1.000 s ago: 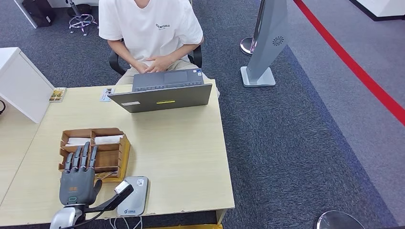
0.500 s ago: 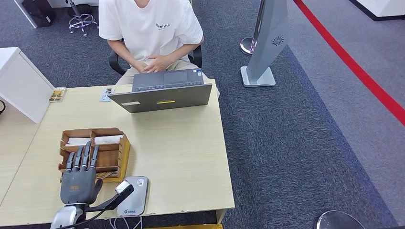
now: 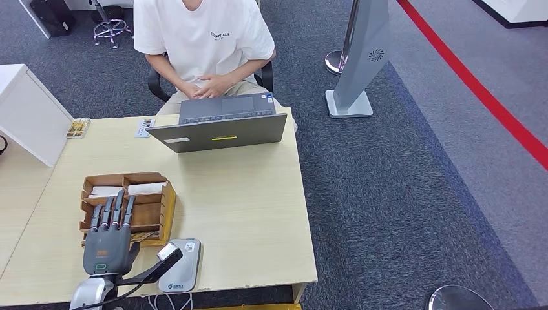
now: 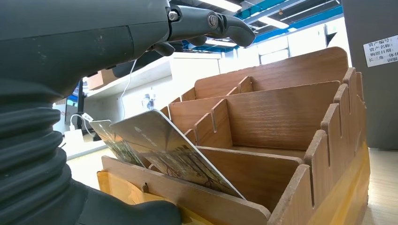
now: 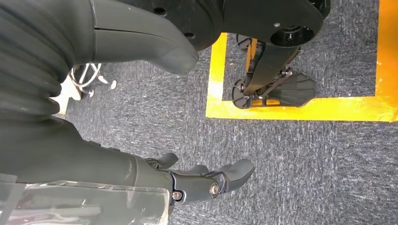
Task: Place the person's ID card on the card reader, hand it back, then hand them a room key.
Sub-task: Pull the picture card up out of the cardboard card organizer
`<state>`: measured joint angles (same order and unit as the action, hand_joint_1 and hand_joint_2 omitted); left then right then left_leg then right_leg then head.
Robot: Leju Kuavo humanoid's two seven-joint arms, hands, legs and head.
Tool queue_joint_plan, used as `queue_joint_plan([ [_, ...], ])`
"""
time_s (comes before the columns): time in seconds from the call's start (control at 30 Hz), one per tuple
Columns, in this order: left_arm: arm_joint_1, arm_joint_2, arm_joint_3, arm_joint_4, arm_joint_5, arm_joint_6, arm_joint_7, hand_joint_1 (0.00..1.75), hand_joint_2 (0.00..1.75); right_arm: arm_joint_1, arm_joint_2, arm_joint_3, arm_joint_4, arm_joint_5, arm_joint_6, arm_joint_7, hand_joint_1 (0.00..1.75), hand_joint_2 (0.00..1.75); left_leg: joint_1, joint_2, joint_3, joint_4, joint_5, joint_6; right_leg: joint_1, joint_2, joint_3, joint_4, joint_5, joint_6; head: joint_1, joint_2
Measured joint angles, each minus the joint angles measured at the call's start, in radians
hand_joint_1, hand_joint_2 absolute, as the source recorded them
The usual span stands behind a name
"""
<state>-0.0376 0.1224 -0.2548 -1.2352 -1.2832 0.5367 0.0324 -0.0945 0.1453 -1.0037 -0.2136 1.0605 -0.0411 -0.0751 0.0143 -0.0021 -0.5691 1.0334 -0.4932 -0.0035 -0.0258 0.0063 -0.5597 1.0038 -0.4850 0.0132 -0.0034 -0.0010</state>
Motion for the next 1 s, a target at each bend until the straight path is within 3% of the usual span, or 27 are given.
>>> queue_joint_plan([
  [0.47,-0.001,0.0,0.0,0.001,0.0,0.0,0.0,0.0,1.75,0.0,0.002,0.0,0.0,0.006,-0.001,0.0,0.0,1.75,0.0,0.0,0.0,0.0,0.0,0.0,0.0,0.0,0.0,0.0,0.0,0.0,0.0,0.0],
  [0.6,-0.001,0.0,0.0,0.002,0.001,0.0,-0.001,1.75,1.75,0.0,0.002,0.0,0.0,0.007,0.0,0.0,0.0,1.75,0.0,0.0,0.0,0.0,0.0,0.0,0.0,0.0,0.0,0.0,0.0,0.0,0.0,0.0],
  [1.0,0.0,0.004,0.0,0.003,0.038,0.01,-0.028,1.75,1.75,0.0,0.003,0.0,0.0,0.007,0.001,-0.001,0.0,1.75,0.0,0.0,0.0,0.0,0.0,0.0,0.0,0.0,0.0,0.0,0.0,0.0,0.0,0.0],
])
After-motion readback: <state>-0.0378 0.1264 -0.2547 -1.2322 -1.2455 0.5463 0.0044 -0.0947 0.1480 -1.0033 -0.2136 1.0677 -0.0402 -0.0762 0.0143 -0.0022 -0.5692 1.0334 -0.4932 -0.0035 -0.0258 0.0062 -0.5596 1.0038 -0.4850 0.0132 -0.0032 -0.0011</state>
